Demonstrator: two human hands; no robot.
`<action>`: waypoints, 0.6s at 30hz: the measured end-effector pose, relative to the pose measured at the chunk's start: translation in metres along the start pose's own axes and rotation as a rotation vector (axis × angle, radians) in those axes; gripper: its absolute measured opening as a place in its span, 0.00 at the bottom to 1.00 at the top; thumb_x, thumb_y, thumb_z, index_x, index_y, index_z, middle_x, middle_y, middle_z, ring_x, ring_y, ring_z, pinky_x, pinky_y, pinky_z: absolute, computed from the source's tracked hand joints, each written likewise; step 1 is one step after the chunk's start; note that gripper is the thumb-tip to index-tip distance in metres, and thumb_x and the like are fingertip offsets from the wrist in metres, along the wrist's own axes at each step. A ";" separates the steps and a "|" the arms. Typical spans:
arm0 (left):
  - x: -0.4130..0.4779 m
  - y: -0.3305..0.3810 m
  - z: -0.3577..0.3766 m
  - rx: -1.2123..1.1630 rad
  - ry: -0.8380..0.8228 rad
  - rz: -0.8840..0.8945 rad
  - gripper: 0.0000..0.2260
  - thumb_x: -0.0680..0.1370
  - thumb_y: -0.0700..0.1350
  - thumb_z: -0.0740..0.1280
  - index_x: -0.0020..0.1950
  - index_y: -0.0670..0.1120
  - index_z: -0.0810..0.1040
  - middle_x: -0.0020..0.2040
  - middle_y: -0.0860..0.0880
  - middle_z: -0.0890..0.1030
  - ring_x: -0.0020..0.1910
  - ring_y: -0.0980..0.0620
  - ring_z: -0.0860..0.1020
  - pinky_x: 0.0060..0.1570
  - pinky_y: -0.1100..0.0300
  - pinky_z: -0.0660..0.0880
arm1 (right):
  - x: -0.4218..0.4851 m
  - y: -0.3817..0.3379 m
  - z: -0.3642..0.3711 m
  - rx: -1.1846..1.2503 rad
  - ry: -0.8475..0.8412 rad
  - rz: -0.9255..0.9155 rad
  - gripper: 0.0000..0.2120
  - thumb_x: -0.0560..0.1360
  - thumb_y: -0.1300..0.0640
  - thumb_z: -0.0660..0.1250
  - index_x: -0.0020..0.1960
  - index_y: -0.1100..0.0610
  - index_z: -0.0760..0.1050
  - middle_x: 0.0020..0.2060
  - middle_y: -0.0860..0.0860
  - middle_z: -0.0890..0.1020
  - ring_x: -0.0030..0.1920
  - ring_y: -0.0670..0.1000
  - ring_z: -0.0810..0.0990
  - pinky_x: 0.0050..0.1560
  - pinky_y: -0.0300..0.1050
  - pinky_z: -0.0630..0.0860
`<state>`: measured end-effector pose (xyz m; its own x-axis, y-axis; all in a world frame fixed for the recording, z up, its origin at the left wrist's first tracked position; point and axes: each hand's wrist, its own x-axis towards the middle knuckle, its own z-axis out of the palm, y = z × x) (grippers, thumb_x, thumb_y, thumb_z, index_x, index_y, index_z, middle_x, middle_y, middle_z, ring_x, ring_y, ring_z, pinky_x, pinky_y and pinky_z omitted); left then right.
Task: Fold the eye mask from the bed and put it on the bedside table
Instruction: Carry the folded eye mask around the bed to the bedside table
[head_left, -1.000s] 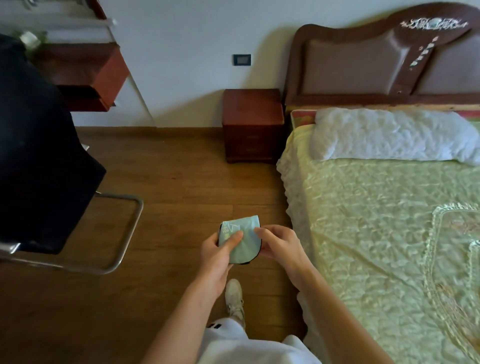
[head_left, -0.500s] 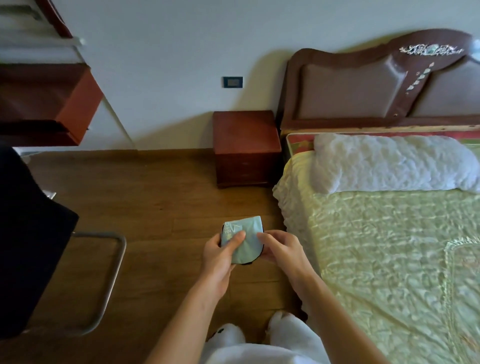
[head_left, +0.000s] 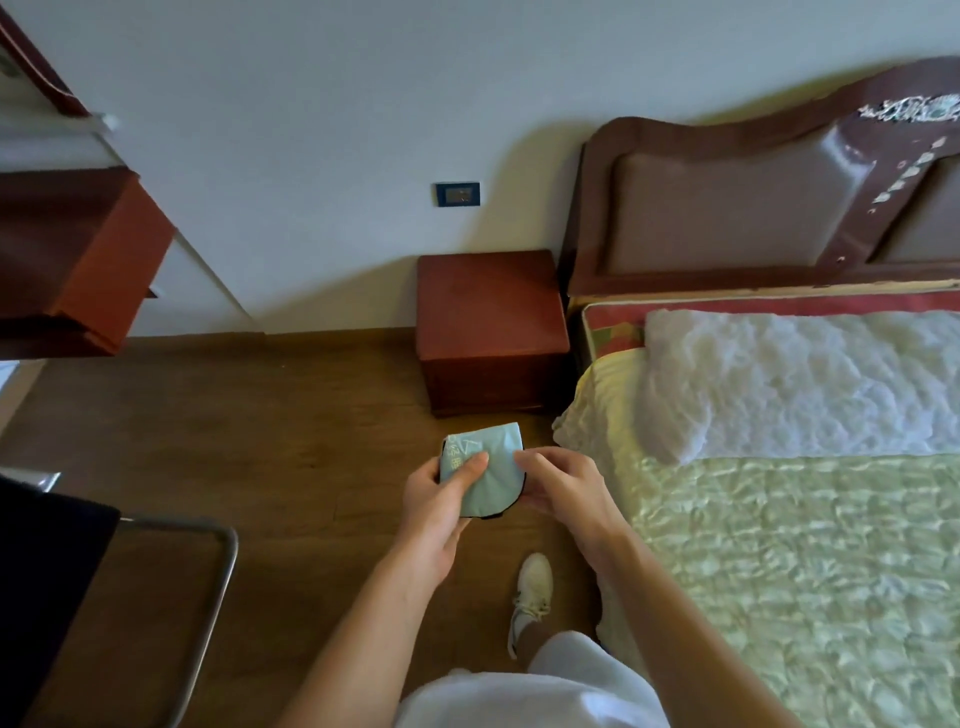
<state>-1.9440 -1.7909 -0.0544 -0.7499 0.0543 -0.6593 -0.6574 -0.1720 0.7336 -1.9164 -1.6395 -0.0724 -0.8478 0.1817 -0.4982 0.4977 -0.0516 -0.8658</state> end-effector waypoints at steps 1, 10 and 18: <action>0.013 0.012 0.013 0.003 0.006 -0.001 0.15 0.74 0.44 0.73 0.60 0.48 0.77 0.55 0.45 0.83 0.55 0.47 0.81 0.56 0.49 0.80 | 0.018 -0.011 -0.008 -0.001 -0.002 0.000 0.17 0.78 0.49 0.69 0.59 0.60 0.82 0.52 0.55 0.87 0.52 0.52 0.87 0.58 0.55 0.84; 0.104 0.095 0.099 0.001 0.059 0.053 0.12 0.74 0.44 0.73 0.56 0.48 0.79 0.53 0.45 0.84 0.53 0.46 0.82 0.52 0.51 0.81 | 0.143 -0.088 -0.060 0.049 -0.047 0.008 0.07 0.77 0.50 0.71 0.49 0.52 0.84 0.46 0.52 0.88 0.49 0.49 0.87 0.51 0.45 0.85; 0.163 0.137 0.122 -0.034 0.091 0.047 0.07 0.74 0.42 0.73 0.50 0.49 0.80 0.53 0.44 0.84 0.53 0.46 0.82 0.51 0.52 0.80 | 0.222 -0.117 -0.065 0.075 -0.071 0.049 0.13 0.75 0.50 0.72 0.53 0.58 0.85 0.48 0.57 0.88 0.50 0.54 0.88 0.52 0.47 0.84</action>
<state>-2.1653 -1.6858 -0.0412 -0.7691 -0.0443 -0.6376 -0.6176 -0.2052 0.7592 -2.1509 -1.5290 -0.0784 -0.8350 0.1068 -0.5398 0.5260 -0.1328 -0.8400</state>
